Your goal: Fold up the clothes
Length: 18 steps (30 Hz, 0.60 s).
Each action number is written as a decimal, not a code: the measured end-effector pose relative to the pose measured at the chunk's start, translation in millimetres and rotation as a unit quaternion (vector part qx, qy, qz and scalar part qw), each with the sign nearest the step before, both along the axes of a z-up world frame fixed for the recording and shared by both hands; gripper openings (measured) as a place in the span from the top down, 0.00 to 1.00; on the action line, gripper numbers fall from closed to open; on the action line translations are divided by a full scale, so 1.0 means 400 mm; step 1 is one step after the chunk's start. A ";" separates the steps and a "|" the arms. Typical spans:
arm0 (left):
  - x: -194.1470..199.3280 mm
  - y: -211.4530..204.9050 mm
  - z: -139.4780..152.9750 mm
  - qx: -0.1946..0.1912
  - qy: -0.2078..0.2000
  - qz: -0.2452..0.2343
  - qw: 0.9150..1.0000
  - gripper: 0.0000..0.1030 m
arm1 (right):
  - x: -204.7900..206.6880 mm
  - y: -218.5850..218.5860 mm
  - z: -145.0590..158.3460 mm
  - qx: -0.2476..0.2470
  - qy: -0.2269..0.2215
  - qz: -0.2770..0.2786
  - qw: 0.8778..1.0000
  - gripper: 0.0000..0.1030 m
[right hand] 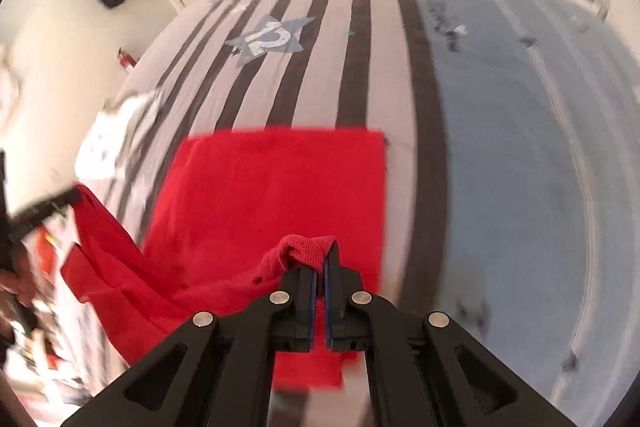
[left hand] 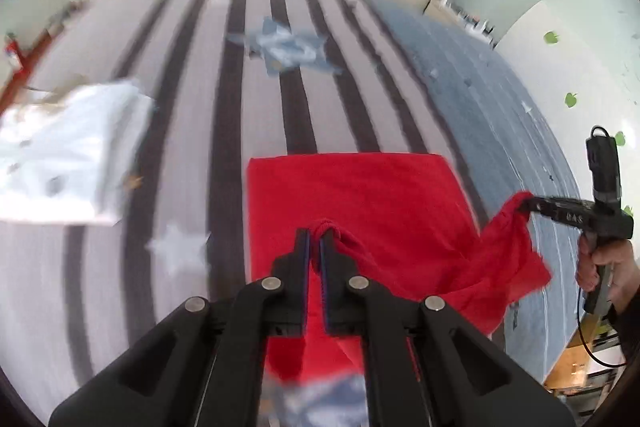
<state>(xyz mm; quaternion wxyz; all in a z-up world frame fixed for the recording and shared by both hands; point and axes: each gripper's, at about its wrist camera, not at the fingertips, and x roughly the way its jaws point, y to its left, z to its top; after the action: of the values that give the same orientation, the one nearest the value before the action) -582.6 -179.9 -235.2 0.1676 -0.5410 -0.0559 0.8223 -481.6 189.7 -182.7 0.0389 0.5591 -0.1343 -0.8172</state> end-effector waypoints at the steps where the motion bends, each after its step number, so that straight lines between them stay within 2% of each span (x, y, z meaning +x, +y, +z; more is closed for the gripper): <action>1: -0.052 -0.005 -0.052 0.004 -0.011 0.006 1.000 0.97 | -0.055 0.018 -0.037 -0.007 -0.005 -0.006 1.000 0.96; 2: -0.082 -0.014 -0.093 0.003 -0.021 0.019 1.000 0.96 | -0.094 0.033 -0.072 -0.013 -0.014 -0.010 1.000 0.95; 4: -0.118 -0.037 -0.163 -0.014 -0.061 0.055 0.997 0.95 | -0.142 0.049 -0.146 0.009 -0.042 -0.020 0.999 0.94; 5: -0.122 -0.058 -0.187 0.008 -0.082 0.074 0.994 0.95 | -0.146 0.055 -0.170 0.014 -0.057 -0.029 0.998 0.87; 6: -0.108 -0.074 -0.188 0.026 -0.078 0.082 0.993 0.88 | -0.149 0.061 -0.194 0.019 -0.071 -0.037 0.997 0.77; 7: -0.090 -0.087 -0.183 0.042 -0.067 0.086 0.993 0.84 | -0.138 0.067 -0.204 0.017 -0.074 -0.044 0.996 0.76; 10: -0.026 -0.080 -0.153 0.038 -0.026 0.045 0.998 0.82 | -0.063 0.061 -0.164 0.021 -0.035 -0.040 0.998 0.76; 15: 0.043 -0.024 -0.144 0.041 -0.010 -0.024 0.999 0.78 | 0.027 -0.033 -0.093 0.037 0.017 0.029 0.999 0.76; 18: 0.039 0.009 -0.145 0.050 -0.001 -0.044 0.998 0.64 | 0.019 -0.089 -0.070 0.035 0.042 0.058 0.997 0.76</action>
<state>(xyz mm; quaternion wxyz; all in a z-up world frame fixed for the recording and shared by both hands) -567.2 -176.2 -293.0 0.2298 -0.5349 -0.0732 0.8098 -474.0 154.3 -210.8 0.0720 0.5325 -0.0718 -0.8403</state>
